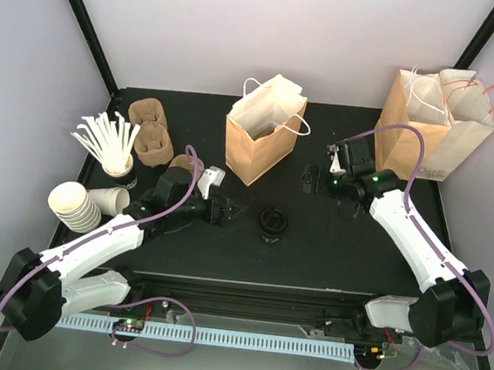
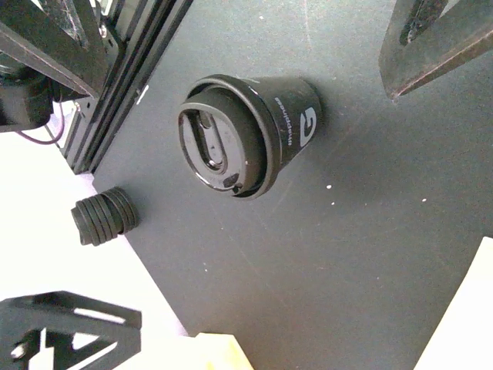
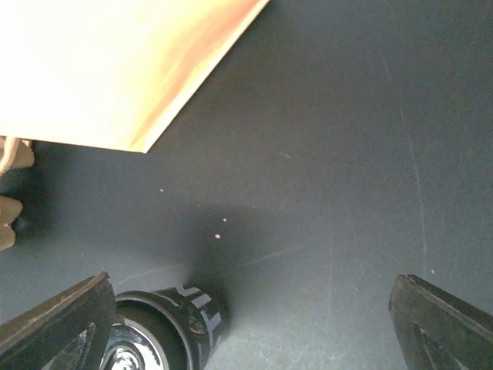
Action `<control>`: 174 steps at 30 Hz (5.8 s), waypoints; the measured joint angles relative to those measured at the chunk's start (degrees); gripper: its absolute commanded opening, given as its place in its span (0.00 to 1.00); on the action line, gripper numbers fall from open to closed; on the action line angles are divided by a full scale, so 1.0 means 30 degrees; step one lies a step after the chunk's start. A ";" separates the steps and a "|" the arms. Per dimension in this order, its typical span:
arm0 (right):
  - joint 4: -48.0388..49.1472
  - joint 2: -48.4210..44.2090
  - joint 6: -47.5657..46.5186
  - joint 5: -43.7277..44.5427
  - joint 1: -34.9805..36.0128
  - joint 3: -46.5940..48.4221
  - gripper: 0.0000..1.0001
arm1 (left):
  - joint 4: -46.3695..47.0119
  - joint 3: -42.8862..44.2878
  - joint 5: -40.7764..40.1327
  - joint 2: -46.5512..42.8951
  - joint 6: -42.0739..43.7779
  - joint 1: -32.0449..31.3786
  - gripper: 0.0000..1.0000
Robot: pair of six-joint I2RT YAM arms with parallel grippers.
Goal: Pack the takeout coffee
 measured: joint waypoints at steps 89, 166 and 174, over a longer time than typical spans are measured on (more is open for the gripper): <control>-0.5246 0.5071 0.5756 0.3942 0.8590 0.4648 0.90 | 0.4940 -0.0503 0.3934 0.6411 -0.3038 -0.0022 0.61; -0.4197 0.4073 0.6681 0.4124 0.8561 0.3359 0.85 | 0.2856 -0.0641 0.2076 0.2514 -0.2266 0.1056 0.50; -0.3949 0.3067 0.6492 0.4218 0.8561 0.3155 0.88 | 0.1523 -0.0656 0.1115 0.1158 -0.1450 0.1166 0.51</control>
